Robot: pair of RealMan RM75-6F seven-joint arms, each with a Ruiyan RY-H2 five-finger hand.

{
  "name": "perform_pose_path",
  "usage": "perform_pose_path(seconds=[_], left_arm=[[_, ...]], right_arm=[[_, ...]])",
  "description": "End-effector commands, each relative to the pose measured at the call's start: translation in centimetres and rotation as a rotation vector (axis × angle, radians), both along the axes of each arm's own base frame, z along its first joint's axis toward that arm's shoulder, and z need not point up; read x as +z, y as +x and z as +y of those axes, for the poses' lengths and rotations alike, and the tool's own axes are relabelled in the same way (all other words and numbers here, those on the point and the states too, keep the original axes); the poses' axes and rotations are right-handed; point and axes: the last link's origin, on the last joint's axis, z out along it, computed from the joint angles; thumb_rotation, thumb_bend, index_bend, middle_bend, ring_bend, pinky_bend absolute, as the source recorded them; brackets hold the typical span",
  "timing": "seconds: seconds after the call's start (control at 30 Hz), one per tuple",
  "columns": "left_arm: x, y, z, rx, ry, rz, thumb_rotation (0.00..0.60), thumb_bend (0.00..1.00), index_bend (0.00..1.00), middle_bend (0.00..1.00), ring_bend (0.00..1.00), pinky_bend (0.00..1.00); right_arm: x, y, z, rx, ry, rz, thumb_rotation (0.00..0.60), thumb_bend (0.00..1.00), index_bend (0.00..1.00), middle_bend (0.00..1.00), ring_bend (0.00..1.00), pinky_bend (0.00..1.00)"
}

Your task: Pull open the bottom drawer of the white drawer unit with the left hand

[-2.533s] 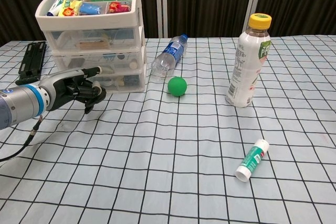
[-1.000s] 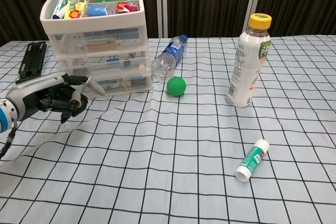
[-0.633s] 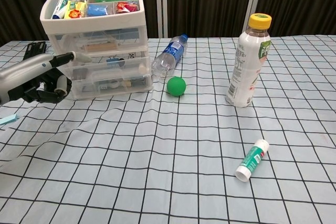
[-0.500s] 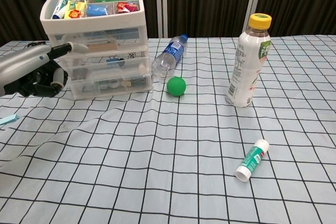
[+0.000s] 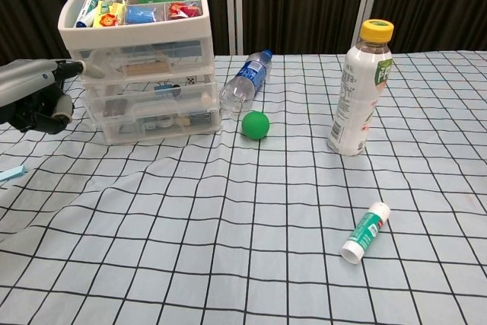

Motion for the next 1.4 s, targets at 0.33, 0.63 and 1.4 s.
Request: perform_pose_path(seconds=[0.33,0.63,1.4], left_arm=[[-0.5,-0.4,1.0,0.044,-0.030,0.017,0.600,0.81,0.12,0.75,0.78,0.70],[-0.9,-0.2,1.4,0.075,-0.056,0.002,0.600,0.82,0.30,0.76,0.78,0.70],[-0.5,-0.4,-0.7,0.038,-0.082,-0.028,0.600,0.82,0.62,0.78,0.80,0.71]], right_arm=[[-0.2,0.0,0.0,-0.001,0.003,0.006,0.600,0.02,0.00,0.00,0.00,0.00],[-0.1,-0.1,-0.1,-0.008,0.004,0.006,0.600,0.02,0.00,0.00,0.00,0.00],[-0.3,0.0,0.0,-0.007,0.006,0.013,0.600,0.02,0.00,0.00,0.00,0.00]])
